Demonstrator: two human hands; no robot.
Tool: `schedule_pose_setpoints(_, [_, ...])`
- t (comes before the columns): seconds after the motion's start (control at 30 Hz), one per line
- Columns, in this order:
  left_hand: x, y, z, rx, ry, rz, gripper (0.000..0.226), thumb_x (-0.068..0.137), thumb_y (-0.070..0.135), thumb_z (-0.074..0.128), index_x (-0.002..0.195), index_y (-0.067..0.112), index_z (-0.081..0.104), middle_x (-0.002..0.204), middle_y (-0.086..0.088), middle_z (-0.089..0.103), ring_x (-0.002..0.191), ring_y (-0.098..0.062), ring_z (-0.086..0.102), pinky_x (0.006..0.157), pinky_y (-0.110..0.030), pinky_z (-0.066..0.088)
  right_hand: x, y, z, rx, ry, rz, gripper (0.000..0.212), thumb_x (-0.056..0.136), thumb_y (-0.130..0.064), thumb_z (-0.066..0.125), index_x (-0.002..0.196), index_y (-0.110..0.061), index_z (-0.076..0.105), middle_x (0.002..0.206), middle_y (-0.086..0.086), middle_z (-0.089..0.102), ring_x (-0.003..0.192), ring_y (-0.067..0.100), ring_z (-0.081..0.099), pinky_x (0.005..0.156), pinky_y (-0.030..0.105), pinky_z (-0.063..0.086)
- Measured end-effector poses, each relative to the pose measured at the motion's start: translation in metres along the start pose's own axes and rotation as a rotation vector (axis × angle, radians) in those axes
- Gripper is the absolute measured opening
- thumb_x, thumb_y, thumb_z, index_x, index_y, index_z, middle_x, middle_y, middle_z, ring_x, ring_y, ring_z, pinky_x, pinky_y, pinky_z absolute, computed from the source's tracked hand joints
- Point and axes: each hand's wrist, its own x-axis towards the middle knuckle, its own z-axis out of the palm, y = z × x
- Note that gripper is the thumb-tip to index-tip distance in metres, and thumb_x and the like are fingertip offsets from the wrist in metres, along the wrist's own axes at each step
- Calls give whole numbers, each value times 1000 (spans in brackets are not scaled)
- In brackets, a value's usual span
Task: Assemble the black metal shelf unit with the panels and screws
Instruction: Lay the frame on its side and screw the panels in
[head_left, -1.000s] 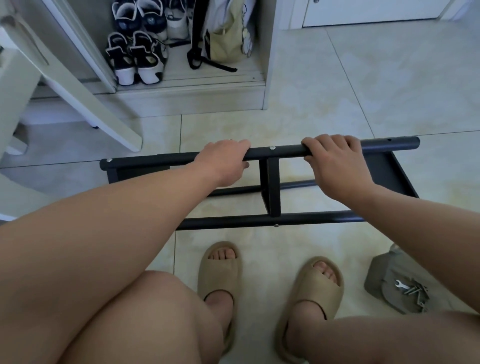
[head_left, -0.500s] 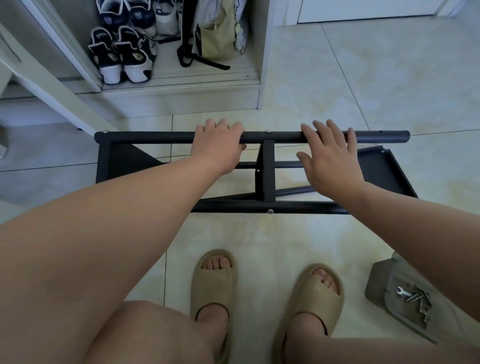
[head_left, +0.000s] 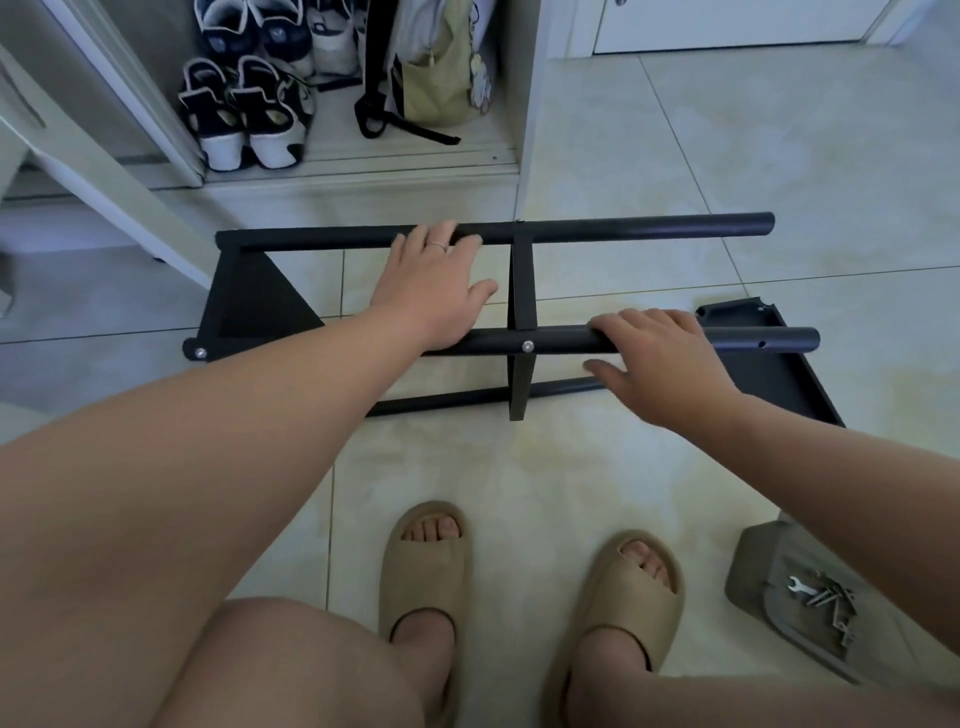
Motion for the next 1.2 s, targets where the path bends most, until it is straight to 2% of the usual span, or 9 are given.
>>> schedule_pose_setpoints(0.1, [-23,0,-14,-78,-244,22,57,92,73,35,124,30,54,123,2,61,113,-25,55,93,-43,47,3,1,-4,-7,76,41,30,103,-33,53,129,-19,57,119,3,63,109,32,56,104,43,30])
schedule_pose_setpoints(0.13, [-30,1,-15,-27,-327,18,55,89,76,39,115,30,53,108,5,61,100,-23,58,82,-39,49,4,0,-5,-16,75,48,28,104,-32,52,128,-19,57,119,3,62,108,32,56,104,43,30])
schedule_pose_setpoints(0.2, [-38,3,-15,89,-368,33,41,91,61,54,113,27,48,102,3,57,91,-23,56,71,-37,46,2,-2,-6,-37,56,40,27,105,-32,49,128,-19,55,119,3,60,108,31,54,104,44,31])
schedule_pose_setpoints(0.27, [-42,6,-15,96,-322,25,24,97,38,56,115,24,49,105,-1,57,92,-26,56,71,-37,45,-2,-3,-8,-61,49,21,27,106,-33,47,129,-20,54,119,2,59,108,30,54,106,44,32])
schedule_pose_setpoints(0.33, [-46,9,-18,60,-276,13,15,98,30,53,112,25,51,103,-1,57,91,-27,56,70,-37,42,-5,-2,-12,-78,66,15,28,106,-32,47,129,-19,55,118,3,59,107,31,55,107,46,32])
schedule_pose_setpoints(0.6, [-56,24,-27,59,-142,10,10,98,22,51,97,26,41,101,-2,56,88,-26,50,71,-38,35,-14,4,-28,-85,188,41,30,105,-26,49,131,-13,58,118,9,60,108,36,55,113,55,24])
schedule_pose_setpoints(0.87, [-37,18,-1,-15,-169,21,16,100,21,54,115,18,53,114,-7,50,93,-30,57,79,-42,47,8,21,3,-88,84,48,31,108,-30,38,133,-19,52,123,5,56,111,33,51,115,54,22])
schedule_pose_setpoints(1.0, [-7,8,18,-32,-80,5,12,99,19,54,109,16,48,113,-6,54,92,-29,55,79,-42,46,42,30,20,-60,66,62,32,109,-29,37,135,-18,51,125,5,56,112,32,51,113,52,25])
schedule_pose_setpoints(1.2, [59,-16,67,86,14,-21,18,100,24,52,116,18,51,118,-6,57,101,-30,53,78,-37,33,113,48,62,-55,63,66,33,109,-28,35,135,-17,52,126,7,57,115,34,51,112,53,24])
